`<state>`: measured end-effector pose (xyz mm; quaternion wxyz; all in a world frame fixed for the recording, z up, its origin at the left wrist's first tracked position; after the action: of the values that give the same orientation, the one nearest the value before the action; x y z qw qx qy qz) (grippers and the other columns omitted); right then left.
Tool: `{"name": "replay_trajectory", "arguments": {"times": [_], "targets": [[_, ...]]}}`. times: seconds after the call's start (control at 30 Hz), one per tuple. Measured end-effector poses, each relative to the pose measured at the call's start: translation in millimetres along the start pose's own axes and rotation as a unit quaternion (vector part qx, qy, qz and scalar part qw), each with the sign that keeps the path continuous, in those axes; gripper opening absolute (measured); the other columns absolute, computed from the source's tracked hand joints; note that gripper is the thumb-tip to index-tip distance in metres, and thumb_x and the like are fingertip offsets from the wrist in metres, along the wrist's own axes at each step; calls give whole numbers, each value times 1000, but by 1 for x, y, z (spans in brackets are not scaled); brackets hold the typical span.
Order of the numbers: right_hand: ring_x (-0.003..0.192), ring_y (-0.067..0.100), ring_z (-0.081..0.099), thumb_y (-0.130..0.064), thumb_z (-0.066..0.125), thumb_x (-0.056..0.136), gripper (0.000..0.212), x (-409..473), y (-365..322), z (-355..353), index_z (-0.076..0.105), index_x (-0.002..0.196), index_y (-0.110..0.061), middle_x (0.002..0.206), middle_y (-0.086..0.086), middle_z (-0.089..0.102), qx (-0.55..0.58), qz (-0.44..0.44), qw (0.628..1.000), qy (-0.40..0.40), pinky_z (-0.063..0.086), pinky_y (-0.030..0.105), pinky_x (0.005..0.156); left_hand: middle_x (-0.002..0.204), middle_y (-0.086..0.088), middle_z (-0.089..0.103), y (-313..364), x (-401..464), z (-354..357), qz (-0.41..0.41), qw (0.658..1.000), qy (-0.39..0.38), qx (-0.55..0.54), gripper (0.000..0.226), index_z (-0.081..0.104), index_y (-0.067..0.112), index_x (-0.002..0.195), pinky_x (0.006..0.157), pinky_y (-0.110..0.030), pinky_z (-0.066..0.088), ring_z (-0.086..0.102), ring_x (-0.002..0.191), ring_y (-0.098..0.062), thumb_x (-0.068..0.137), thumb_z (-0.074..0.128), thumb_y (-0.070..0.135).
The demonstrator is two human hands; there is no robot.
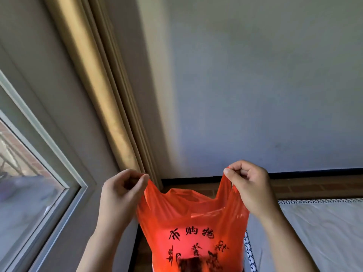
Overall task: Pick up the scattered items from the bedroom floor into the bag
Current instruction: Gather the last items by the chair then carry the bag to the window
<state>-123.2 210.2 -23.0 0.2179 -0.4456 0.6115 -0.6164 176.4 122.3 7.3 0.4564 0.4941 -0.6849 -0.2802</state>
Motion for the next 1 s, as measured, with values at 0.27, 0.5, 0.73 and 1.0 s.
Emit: {"name": "replay_trajectory", "arguments": {"times": [0.27, 0.5, 0.73, 1.0], "targets": [[57, 4, 53, -7, 72, 94, 21, 111, 13, 40, 70, 74, -11, 58, -8, 61, -46, 15, 999, 23, 42, 19, 59, 58, 1, 64, -44, 130, 47, -17, 998, -46, -40, 19, 74, 18, 73, 49, -24, 43, 54, 51, -9, 91, 75, 16], [61, 7, 57, -3, 72, 93, 19, 188, 26, 83, 70, 75, -8, 64, 0, 67, -68, 5, 996, 53, 43, 21, 62, 64, -1, 69, -87, 239, 79, -20, 995, -72, -61, 18, 74, 18, 74, 54, -30, 48, 64, 61, -21, 92, 75, 16], [62, 8, 54, 0, 71, 94, 19, 240, 34, 86, 70, 76, -6, 68, 14, 66, -66, 0, 995, 70, 41, 20, 59, 68, 0, 74, -112, 291, 124, -35, 988, -105, -106, 19, 75, 17, 75, 58, -39, 56, 70, 64, -22, 94, 73, 13], [56, 4, 48, -1, 71, 94, 22, 318, 83, 65, 67, 74, -9, 59, -8, 57, -73, 16, 994, 77, 37, 19, 56, 63, -9, 70, -108, 336, 178, -45, 991, -82, -98, 20, 73, 16, 75, 55, -40, 49, 67, 61, -33, 94, 73, 16]]}}
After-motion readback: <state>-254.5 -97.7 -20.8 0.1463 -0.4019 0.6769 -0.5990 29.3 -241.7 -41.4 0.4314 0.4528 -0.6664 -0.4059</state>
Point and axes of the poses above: each hand's wrist, its own x-axis towards the middle knuckle, its own z-axis out of the palm, y = z × x, the point moved 4 cm from there along x, towards the middle knuckle
